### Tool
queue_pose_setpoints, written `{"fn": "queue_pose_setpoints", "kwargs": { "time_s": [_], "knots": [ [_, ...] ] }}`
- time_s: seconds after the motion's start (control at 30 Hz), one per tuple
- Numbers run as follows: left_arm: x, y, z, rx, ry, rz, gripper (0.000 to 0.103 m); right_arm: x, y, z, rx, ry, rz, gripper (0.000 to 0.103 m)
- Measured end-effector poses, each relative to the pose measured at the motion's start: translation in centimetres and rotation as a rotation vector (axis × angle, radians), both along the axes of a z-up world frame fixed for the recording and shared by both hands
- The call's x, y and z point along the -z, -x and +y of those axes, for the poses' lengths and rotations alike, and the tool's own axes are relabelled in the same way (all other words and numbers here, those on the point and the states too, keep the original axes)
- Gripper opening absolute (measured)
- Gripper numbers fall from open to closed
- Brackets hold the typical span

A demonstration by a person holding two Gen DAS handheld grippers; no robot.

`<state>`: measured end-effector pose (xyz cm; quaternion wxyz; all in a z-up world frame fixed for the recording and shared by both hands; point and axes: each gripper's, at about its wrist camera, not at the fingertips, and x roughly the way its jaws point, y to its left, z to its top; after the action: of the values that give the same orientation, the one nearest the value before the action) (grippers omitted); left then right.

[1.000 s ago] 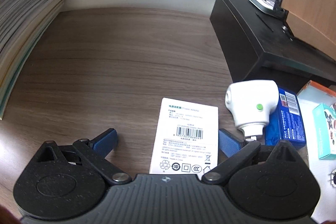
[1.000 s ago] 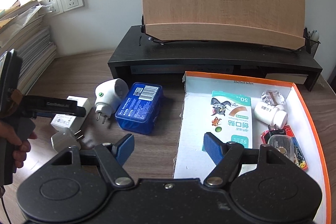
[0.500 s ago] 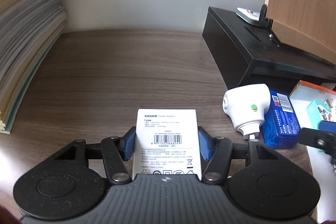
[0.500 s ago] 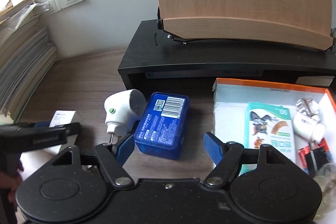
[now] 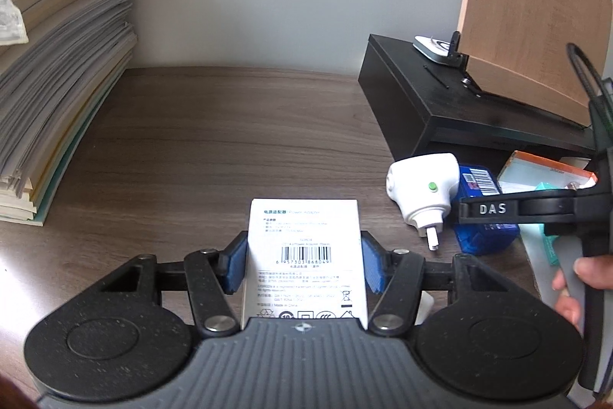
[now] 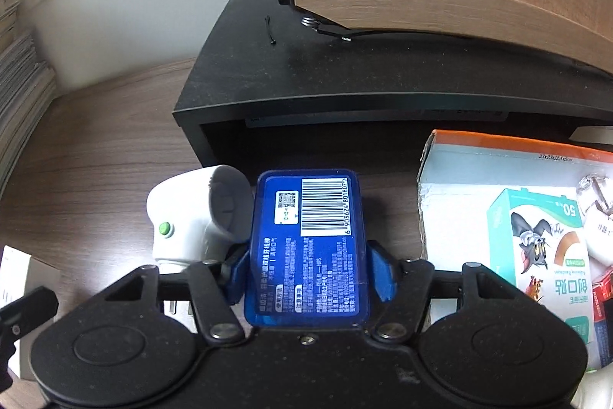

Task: Organize rigid objects
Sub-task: 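Grasp the white adapter box with the left tool while the right tool grasps the blue tin, then carry the adapter box and blue tin over the orange-rimmed tray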

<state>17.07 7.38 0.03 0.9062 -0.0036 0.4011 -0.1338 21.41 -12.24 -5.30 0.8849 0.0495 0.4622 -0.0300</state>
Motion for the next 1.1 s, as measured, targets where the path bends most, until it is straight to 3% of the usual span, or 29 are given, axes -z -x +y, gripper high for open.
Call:
{"fn": "queue_pose_setpoints", "kwargs": {
  "time_s": [0.23, 0.53, 1.1],
  "knots": [
    [-1.1, 1.8, -1.1, 0.014, 0.021, -0.019, 0.059, -2.5, 3.3, 0.2, -0.052, 0.062, -0.078, 0.074],
    [-2.5, 4.5, -3.9, 0.036, 0.038, -0.043, 0.059, -6.7, 9.0, -1.5, -0.08, 0.067, -0.135, 0.074],
    [-4.7, 13.0, -10.9, 0.134, 0.072, -0.053, 0.059, -10.6, 19.0, -7.9, -0.011, 0.038, -0.206, 0.074]
  ]
}}
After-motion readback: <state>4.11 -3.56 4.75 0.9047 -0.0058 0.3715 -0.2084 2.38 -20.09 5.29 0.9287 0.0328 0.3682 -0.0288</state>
